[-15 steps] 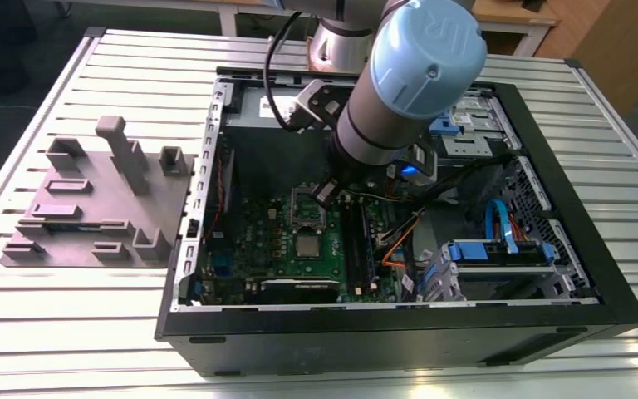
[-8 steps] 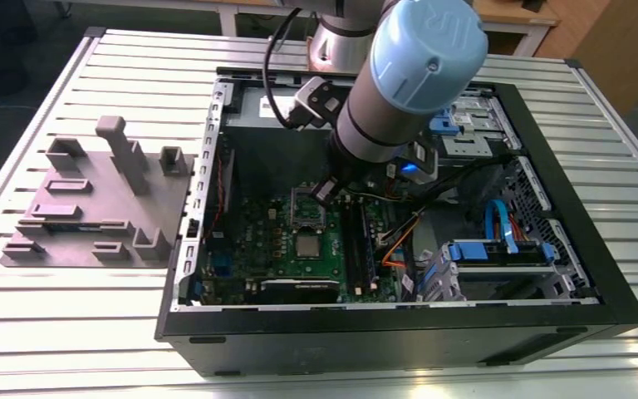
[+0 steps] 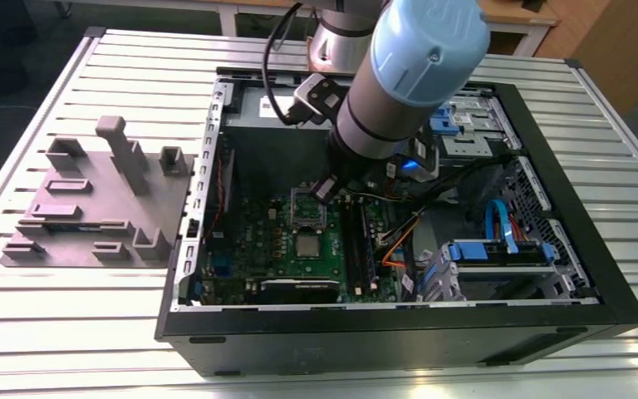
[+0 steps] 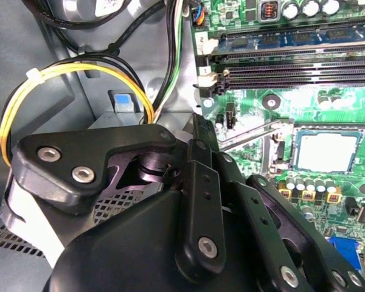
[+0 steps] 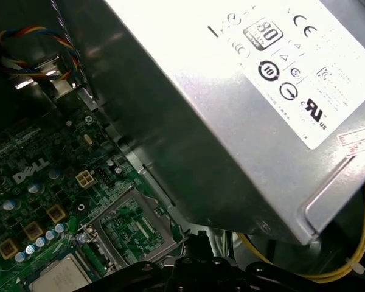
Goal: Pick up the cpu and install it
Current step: 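Close the cpu cover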
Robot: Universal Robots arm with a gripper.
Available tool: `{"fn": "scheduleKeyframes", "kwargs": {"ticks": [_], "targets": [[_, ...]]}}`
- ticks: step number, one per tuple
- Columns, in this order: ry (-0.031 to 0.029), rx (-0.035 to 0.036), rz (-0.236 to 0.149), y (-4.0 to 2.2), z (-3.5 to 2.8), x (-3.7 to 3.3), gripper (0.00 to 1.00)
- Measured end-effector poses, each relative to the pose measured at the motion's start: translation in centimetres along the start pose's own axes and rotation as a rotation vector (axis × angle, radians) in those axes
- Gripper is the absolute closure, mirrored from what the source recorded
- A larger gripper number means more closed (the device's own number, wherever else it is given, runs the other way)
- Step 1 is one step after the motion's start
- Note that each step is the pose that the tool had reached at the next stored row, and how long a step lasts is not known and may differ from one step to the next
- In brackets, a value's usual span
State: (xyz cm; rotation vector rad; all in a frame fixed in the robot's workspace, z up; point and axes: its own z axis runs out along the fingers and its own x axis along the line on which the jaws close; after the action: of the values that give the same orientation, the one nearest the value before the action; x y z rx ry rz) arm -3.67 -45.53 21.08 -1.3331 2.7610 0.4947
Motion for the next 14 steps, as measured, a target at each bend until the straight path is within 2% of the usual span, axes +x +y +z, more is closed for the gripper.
{"fn": "scheduleKeyframes", "kwargs": {"ticks": [5, 11, 14], "targets": [[0.0055, 0.0045, 0.001, 0.07, -0.22, -0.03, 0.90], [0.0063, 0.0052, 0.001, 0.09, -0.27, -0.04, 0.90], [0.0090, 0.0074, 0.001, 0.15, -0.45, -0.06, 0.90]]}}
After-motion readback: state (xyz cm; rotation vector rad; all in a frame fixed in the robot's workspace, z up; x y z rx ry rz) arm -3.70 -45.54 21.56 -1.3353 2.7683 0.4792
